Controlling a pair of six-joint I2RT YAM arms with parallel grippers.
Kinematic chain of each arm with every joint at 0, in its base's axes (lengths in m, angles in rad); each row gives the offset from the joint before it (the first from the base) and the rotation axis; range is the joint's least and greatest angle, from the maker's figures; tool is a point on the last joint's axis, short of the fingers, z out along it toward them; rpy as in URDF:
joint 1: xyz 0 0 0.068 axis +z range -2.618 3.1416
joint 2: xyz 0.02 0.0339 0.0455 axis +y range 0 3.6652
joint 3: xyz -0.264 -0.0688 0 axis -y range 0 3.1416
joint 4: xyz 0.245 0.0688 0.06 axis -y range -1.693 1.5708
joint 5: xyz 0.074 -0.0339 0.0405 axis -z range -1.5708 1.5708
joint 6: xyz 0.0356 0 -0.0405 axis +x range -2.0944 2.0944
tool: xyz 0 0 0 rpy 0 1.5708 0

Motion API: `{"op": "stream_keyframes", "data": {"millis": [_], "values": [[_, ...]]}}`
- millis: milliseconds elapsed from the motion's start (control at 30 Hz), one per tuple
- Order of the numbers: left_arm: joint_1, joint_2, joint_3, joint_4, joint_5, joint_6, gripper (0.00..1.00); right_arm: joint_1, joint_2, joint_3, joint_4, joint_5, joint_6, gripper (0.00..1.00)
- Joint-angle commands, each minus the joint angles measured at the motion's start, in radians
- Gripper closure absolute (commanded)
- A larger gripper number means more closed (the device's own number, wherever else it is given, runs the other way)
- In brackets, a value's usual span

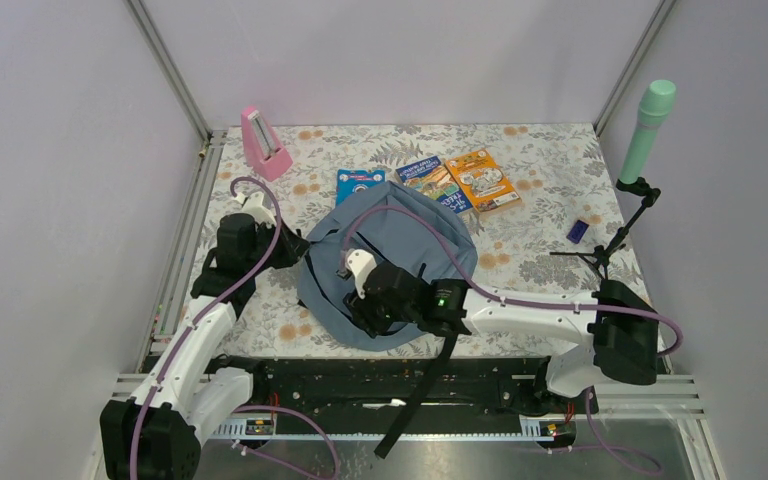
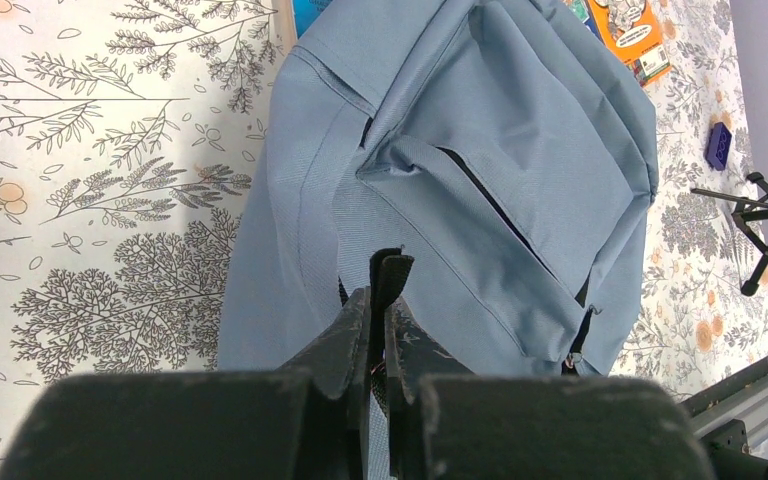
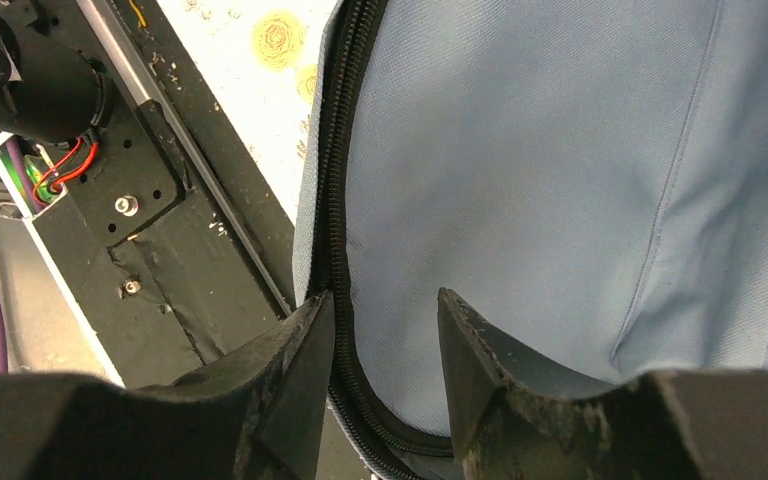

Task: Pack the student bag
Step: Unzip the student bag at the center of the board.

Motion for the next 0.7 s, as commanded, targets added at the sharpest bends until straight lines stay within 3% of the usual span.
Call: {"op": "stream_keyframes", "data": {"millis": [0, 400, 667], "values": [[0.005, -0.017, 0.042, 0.069, 0.027, 0.015, 1.0, -0.003, 0.022, 0.05, 0.005, -0.024, 0.02, 0.52], [0.005, -0.02, 0.043, 0.06, 0.023, 0.018, 1.0, 0.0, 0.112, 0.077, 0.073, -0.145, 0.038, 0.48], [0.005, -0.023, 0.04, 0.059, 0.022, 0.016, 1.0, 0.037, 0.204, 0.111, 0.095, -0.006, 0.013, 0.44]]}}
